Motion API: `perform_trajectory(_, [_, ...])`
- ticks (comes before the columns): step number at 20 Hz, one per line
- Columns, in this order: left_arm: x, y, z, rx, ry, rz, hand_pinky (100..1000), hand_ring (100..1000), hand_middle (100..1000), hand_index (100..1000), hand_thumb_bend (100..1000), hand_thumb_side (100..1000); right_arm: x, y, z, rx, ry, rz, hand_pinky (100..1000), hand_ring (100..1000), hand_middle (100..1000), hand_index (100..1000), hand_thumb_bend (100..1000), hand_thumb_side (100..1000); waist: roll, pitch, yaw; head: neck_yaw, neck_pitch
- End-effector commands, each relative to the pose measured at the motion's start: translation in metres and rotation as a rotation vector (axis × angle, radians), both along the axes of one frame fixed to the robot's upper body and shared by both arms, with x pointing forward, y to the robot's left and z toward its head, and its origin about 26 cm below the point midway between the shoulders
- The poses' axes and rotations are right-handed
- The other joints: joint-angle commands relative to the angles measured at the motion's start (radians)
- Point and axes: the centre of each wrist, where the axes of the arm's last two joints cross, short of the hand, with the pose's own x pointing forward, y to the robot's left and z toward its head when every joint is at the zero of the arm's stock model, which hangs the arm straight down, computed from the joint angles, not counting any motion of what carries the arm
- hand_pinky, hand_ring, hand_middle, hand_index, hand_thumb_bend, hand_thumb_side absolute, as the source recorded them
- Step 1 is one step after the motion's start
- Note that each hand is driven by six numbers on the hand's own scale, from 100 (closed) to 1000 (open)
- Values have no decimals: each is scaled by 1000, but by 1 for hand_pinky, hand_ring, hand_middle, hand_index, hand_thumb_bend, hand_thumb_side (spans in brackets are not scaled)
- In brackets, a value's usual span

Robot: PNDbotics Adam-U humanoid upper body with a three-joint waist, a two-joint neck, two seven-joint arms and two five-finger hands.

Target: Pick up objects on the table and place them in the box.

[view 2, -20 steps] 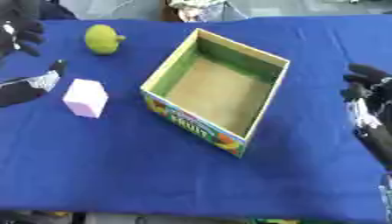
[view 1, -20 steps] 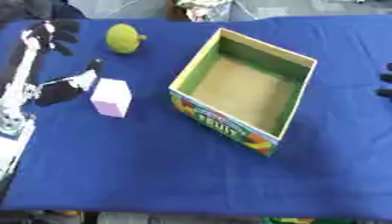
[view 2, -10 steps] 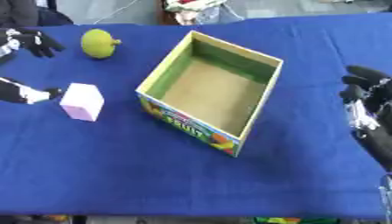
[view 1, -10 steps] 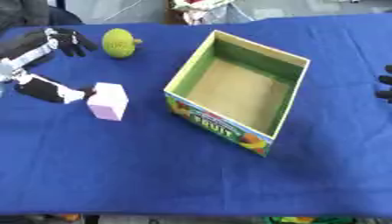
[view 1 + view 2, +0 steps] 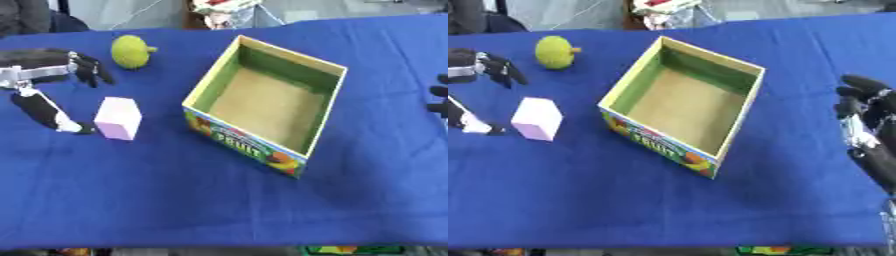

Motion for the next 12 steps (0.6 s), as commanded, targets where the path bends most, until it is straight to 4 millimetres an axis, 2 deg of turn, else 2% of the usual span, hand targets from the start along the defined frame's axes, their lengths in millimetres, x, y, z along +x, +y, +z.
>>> perform_trajectory(1, [7, 5, 6, 70, 28, 8, 771, 742, 794, 867, 614, 215, 0, -3, 6, -24, -21, 2, 743, 833, 826, 827, 100, 548, 0, -17, -2, -6, -1])
perform_trajectory(2, [10, 5, 5, 77, 28, 11, 786, 759, 810, 869, 649, 233, 0, -2, 6, -23, -21, 2, 743, 832, 826, 827, 100, 548, 0, -18, -2, -8, -1])
perform_trajectory(12, [27, 6, -11, 114, -7, 56, 825, 808, 863, 895, 705, 265, -1, -2, 5, -19, -17, 1, 742, 832, 826, 827, 100, 550, 1, -19, -6, -15, 1])
